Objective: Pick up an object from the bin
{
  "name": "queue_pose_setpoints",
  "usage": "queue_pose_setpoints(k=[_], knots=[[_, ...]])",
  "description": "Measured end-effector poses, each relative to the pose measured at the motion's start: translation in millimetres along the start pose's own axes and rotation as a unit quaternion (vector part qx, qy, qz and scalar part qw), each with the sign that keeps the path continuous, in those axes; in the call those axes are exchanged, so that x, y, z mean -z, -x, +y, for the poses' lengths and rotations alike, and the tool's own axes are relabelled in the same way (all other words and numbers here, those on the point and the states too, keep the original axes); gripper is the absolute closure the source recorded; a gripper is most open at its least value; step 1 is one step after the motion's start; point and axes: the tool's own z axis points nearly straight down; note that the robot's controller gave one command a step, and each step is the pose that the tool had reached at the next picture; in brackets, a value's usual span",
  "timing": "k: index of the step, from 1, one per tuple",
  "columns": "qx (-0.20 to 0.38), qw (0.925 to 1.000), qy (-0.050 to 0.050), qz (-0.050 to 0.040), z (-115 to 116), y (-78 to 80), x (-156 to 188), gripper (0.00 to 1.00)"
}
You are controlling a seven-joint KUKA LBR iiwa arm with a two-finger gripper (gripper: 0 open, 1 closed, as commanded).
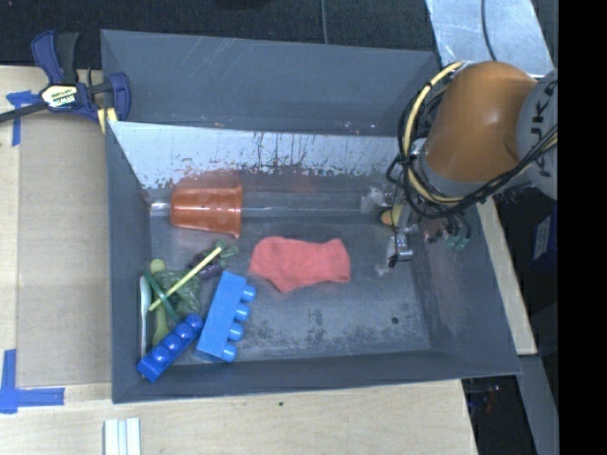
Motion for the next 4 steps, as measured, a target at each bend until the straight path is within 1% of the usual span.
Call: queue_pose_setpoints(k=[1,2,3,4], knots=[[0.096,0.9954,-0.001,0.0001,28.5,22.1,-13.8,0.00],[0.016,0.9999,-0.001,-0.0028,63.5,0.5,-64.1,0.00],[0.093,0.9956,-0.003,-0.0122,57.2,-48.0,-92.1,1.00],[0.093,0.9956,-0.003,-0.0122,57.1,-48.0,-91.7,1.00]])
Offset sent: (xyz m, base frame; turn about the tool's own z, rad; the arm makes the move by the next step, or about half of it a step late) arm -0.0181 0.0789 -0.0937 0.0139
